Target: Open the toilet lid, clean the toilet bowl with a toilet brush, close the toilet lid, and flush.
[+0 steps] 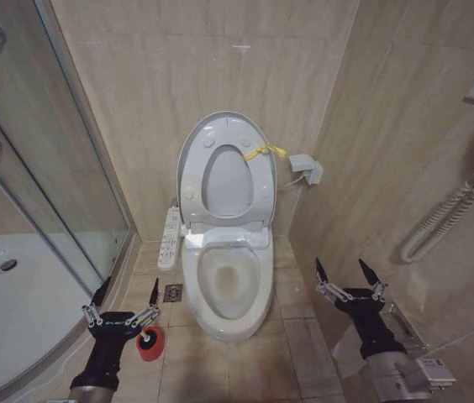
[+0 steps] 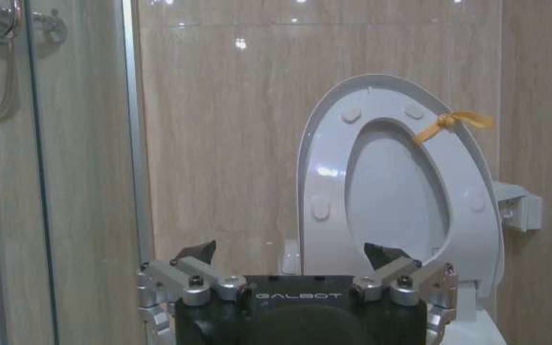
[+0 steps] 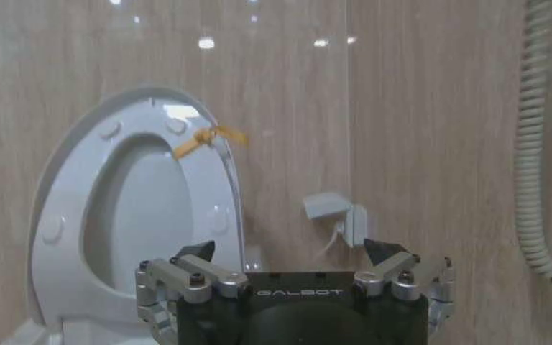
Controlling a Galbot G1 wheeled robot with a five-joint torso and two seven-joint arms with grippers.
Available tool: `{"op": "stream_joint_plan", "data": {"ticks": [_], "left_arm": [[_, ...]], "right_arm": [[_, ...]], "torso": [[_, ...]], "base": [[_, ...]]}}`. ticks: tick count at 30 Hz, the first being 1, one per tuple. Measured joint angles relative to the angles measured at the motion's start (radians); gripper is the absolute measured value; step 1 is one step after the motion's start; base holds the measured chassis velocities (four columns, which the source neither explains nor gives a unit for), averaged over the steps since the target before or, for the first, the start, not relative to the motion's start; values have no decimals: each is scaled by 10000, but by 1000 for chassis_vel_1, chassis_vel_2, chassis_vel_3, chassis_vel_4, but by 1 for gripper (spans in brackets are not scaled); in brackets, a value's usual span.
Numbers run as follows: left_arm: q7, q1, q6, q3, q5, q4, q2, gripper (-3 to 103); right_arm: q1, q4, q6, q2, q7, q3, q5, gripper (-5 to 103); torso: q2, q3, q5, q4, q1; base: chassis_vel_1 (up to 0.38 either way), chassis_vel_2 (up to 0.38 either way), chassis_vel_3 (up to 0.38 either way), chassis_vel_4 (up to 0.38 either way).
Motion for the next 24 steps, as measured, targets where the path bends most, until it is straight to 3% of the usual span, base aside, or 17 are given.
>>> {"op": "stream_joint_plan", "data": {"ticks": [1, 11, 12, 18, 24], "left_arm": [[0, 0, 0, 0, 0, 0, 0, 100], [0, 0, 0, 0, 0, 0, 0, 100], [0, 0, 0, 0, 0, 0, 0, 100], [0, 0, 0, 0, 0, 0, 0, 100], [0, 0, 0, -1, 0, 0, 0, 100]], "right_arm": [[0, 0, 0, 0, 0, 0, 0, 100], [1237, 24, -3028, -343, 3, 528, 24, 100], [1237, 24, -3028, -343, 3, 528, 24, 100], [1891, 48, -4619, -519, 12, 814, 40, 100], [2019, 54, -4939, -555, 16, 868, 46, 100]], "torso": [[0, 0, 0, 0, 0], [0, 0, 0, 1, 0], [0, 0, 0, 1, 0], [0, 0, 0, 1, 0], [0, 0, 0, 0, 0]], "base": [[0, 0, 0, 0], [0, 0, 0, 0], [0, 0, 0, 0], [0, 0, 0, 0], [0, 0, 0, 0]]}}
